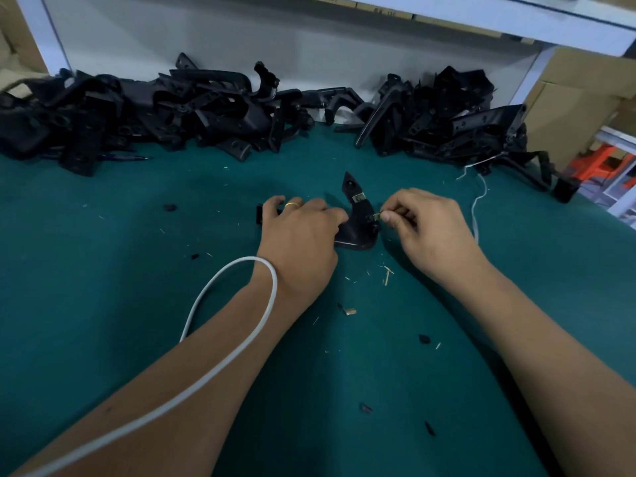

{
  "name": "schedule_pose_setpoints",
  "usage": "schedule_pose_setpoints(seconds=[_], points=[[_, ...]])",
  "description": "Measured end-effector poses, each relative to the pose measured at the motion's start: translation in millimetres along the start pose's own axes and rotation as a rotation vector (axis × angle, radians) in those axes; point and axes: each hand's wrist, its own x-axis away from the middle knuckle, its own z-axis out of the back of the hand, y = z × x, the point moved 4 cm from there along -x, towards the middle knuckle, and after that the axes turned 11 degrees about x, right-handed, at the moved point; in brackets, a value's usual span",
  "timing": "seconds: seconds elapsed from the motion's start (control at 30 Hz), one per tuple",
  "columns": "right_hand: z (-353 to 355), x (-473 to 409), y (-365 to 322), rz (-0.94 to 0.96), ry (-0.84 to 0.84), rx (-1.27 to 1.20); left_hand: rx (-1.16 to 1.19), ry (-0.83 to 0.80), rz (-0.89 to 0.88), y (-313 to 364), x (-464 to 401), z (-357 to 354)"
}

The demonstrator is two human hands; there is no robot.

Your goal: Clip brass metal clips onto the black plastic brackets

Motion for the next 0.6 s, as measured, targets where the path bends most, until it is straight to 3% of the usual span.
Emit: schedule_pose_setpoints(seconds=[0.47,0.6], points=[[-11,6,-2,-0.146,-0.012,-0.302,0.066,-0.005,-0.051,2,0,5],[37,19,-8,-0.173,0.247,-0.222,0.169,0.122,-0.124,12,4,19]])
